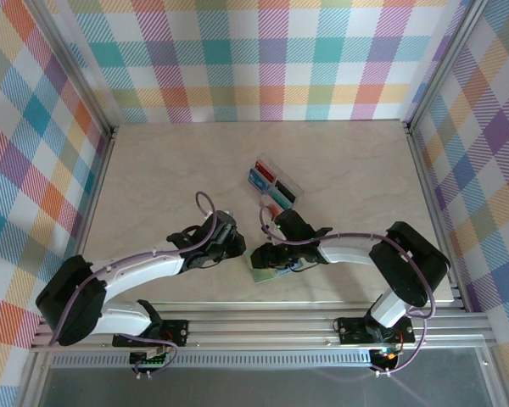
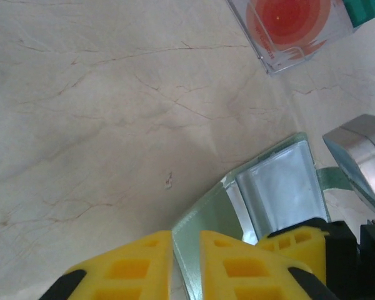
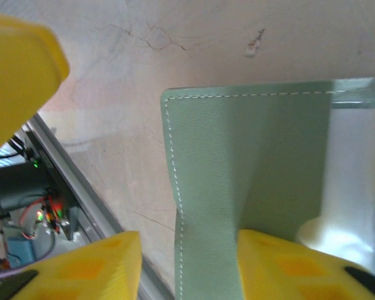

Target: Put the credit cards into the card holder

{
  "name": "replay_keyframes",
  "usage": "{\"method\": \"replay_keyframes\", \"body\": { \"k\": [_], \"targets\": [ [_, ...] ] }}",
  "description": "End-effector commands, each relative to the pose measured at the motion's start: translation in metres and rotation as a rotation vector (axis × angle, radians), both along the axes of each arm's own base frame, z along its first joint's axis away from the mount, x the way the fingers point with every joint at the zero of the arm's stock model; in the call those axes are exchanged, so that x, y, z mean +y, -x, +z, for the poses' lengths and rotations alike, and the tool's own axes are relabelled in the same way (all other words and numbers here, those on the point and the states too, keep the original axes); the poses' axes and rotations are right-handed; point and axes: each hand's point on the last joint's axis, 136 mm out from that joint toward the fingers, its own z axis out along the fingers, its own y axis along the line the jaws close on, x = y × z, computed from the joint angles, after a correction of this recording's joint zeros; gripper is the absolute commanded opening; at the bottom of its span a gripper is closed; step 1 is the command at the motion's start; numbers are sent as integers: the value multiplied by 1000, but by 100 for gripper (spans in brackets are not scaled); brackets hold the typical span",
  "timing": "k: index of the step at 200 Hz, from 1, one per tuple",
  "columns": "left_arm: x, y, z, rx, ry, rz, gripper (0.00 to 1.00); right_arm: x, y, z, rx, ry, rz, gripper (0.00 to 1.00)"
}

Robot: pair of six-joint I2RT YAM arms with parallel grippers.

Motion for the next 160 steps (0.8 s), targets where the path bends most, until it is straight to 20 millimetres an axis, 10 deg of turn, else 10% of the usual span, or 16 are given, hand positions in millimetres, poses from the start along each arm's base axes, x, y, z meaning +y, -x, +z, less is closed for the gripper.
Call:
{"method": "replay_keyframes", "body": {
  "k": [1,108,160],
  "targets": [
    [-18,-9,4,4,52,-36,15,0,-3,8,-1,-45,-13,31],
    [-15,3,-47,94,-35,-89,10,-4,-33,-13,-26,52,-141,0],
    [-6,0,-16,22,-20,-69,15,-11,-47,-32,-24,97,-256,0]
  ]
}}
